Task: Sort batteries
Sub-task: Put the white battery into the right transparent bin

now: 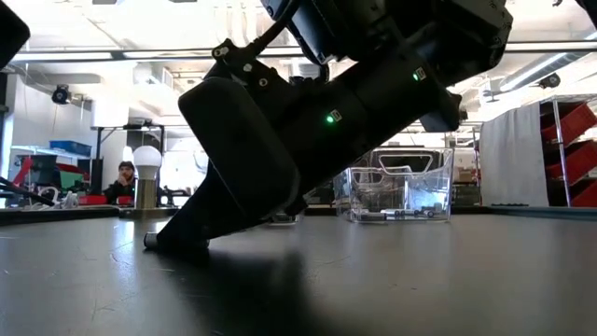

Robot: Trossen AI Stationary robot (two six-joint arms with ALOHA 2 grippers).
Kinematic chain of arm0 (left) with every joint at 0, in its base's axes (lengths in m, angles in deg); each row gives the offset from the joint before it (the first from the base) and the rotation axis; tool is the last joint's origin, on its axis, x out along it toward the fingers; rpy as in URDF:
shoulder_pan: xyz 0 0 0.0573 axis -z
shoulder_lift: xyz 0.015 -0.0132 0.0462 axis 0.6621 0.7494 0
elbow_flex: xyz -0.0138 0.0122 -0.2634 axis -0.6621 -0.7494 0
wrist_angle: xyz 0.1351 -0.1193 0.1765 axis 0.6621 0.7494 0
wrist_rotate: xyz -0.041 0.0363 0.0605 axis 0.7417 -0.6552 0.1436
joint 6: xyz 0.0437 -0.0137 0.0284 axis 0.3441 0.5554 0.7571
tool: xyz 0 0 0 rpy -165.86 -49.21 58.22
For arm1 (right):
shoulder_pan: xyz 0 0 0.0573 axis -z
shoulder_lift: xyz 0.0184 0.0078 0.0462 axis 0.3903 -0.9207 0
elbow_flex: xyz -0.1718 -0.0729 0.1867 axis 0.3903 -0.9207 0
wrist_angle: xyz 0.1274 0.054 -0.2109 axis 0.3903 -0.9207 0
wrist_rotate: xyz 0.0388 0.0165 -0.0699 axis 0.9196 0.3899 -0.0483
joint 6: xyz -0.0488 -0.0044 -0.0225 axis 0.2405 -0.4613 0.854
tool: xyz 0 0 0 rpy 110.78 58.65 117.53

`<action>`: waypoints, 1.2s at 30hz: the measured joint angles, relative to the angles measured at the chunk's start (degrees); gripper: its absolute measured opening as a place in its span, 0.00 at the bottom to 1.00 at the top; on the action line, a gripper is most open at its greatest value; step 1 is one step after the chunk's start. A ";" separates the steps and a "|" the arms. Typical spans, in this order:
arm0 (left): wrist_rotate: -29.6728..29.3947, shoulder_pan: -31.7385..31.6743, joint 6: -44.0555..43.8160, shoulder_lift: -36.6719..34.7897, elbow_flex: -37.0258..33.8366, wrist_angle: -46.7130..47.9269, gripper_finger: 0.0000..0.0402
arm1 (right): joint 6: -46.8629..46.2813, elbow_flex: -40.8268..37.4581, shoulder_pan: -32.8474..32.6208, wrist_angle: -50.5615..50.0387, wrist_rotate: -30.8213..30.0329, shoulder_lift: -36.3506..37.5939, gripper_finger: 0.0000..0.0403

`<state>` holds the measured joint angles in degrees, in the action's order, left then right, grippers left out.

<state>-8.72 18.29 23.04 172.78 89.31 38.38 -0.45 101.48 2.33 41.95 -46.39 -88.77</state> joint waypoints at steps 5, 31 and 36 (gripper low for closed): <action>-3.14 0.04 14.06 2.88 -1.87 -13.08 0.39 | -0.02 0.62 0.02 -3.35 0.86 1.93 0.07; -20.76 -3.65 29.09 3.59 -7.88 -28.60 0.39 | 6.56 1.33 10.41 -46.78 -5.79 40.47 0.07; -21.14 -6.25 28.89 4.94 -6.13 -28.62 0.39 | 4.25 1.34 21.22 -54.49 -5.81 41.09 0.07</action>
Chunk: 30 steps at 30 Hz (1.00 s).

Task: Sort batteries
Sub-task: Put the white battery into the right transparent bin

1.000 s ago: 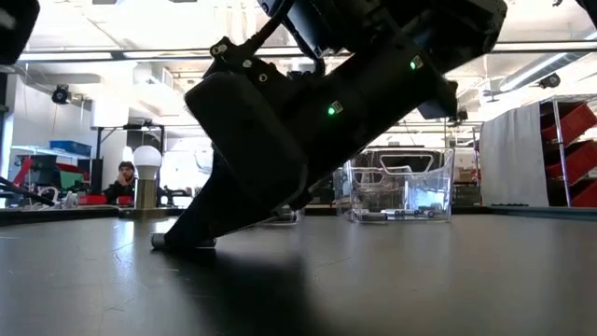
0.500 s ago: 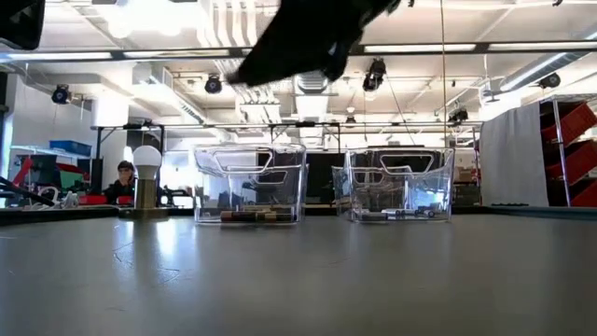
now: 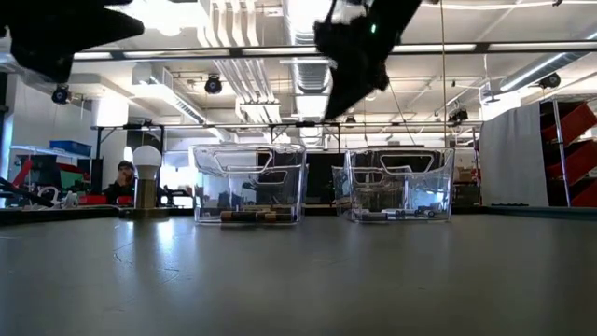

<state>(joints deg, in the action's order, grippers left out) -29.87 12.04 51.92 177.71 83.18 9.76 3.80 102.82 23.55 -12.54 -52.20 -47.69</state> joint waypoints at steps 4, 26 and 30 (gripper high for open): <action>0.00 0.51 6.28 -3.69 1.39 -0.23 0.39 | -2.56 -0.02 7.88 -4.26 2.17 0.05 0.07; 0.20 4.98 15.89 -19.11 -4.22 2.82 0.39 | -28.98 0.06 29.96 -13.42 16.74 -13.94 0.07; 0.69 6.12 18.39 -18.97 -2.45 4.07 0.39 | -30.38 0.07 29.80 -13.35 16.94 -16.28 0.07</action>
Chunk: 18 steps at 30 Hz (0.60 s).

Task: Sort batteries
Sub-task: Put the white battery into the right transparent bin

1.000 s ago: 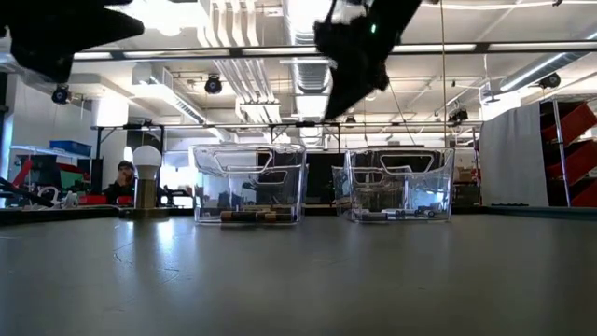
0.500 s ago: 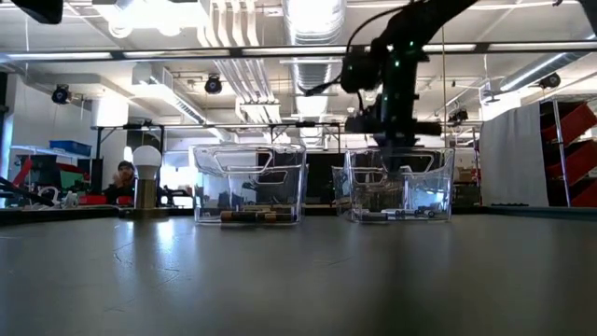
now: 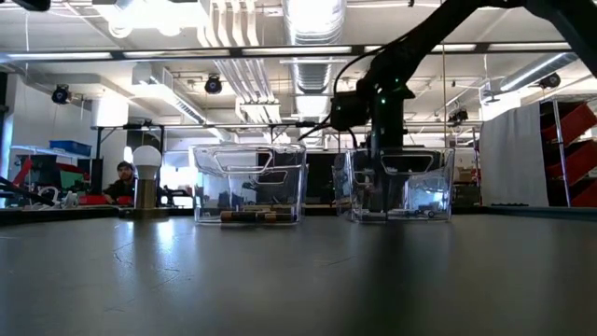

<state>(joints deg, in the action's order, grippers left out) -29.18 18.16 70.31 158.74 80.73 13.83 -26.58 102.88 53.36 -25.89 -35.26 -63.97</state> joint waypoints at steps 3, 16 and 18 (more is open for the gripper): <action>0.40 0.72 1.28 0.00 1.32 2.65 0.39 | -0.70 0.15 0.03 0.24 0.02 -0.64 0.07; 0.37 0.77 1.39 0.00 3.01 7.09 0.39 | -0.89 0.11 0.03 0.46 0.08 -1.00 0.12; 0.37 0.76 1.39 0.00 3.03 7.08 0.39 | -0.82 0.11 0.03 0.46 0.06 -1.02 0.11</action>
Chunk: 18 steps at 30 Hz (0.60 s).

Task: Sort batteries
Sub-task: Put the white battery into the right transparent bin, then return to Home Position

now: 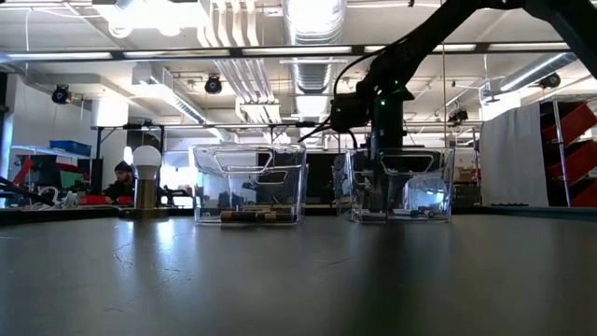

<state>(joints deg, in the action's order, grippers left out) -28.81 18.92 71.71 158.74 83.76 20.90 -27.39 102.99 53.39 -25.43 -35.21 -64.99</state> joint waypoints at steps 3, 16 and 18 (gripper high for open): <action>-0.02 0.00 0.02 0.00 0.08 -0.11 0.39 | 0.21 0.00 0.00 0.02 0.00 0.00 0.10; 11.72 0.35 0.50 -0.51 0.80 -0.03 0.39 | -0.05 -0.28 -0.06 -0.01 -0.01 1.57 0.23; 11.72 0.33 0.37 -0.57 0.80 -0.02 0.39 | 0.19 -0.32 -0.22 -0.17 0.08 3.36 0.26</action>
<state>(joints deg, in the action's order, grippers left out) -17.09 19.25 72.08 158.17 84.57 20.88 -27.21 102.67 53.17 -25.61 -35.12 -61.62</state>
